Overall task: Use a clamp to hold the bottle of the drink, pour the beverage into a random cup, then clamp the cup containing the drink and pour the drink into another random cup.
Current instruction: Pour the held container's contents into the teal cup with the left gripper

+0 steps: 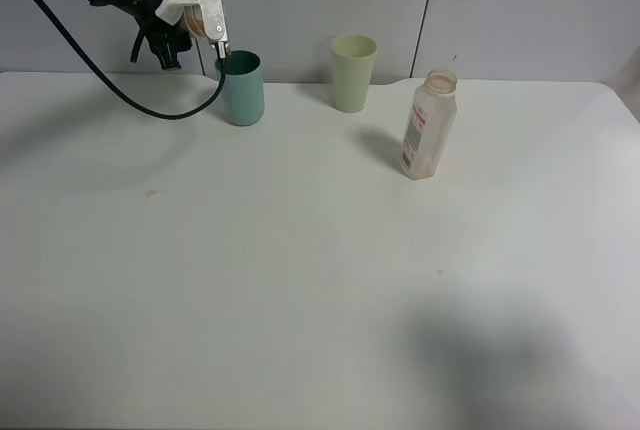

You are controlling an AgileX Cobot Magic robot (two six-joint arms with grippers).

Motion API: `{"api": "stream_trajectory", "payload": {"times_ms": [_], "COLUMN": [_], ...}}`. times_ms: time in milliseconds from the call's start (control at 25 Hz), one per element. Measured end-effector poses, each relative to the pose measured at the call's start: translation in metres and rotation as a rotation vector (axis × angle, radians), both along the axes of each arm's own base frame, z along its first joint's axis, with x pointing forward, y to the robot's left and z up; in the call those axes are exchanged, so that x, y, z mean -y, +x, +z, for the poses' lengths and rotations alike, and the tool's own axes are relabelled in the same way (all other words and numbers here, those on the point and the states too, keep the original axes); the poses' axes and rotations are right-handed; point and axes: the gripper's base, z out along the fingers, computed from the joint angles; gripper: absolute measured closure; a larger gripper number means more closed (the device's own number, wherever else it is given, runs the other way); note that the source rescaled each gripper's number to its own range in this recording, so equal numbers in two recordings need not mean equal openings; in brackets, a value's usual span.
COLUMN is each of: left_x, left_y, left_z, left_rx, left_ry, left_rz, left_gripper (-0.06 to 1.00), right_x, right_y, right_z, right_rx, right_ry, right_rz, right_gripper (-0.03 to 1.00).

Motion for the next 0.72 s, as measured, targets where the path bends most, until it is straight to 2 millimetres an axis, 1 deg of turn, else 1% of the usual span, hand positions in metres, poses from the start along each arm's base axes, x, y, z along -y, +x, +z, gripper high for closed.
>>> {"api": "stream_trajectory", "payload": {"times_ms": [640,720], "left_x": [0.0002,0.0002], "left_y": [0.0004,0.0004], "left_z": [0.0010,0.0010], "left_rx": [0.006,0.008], "left_ry": [0.068,0.099], "left_rz": [-0.049,-0.070], "left_gripper": [0.94,0.94], "right_x": [0.0000,0.0000], "right_y": [0.0000,0.0000], "right_z": [0.0000,0.0000], "right_rx": [0.000,0.000], "right_ry": [0.000,0.000], "right_rz": [0.000,0.000], "right_gripper": [-0.03,-0.03]}}
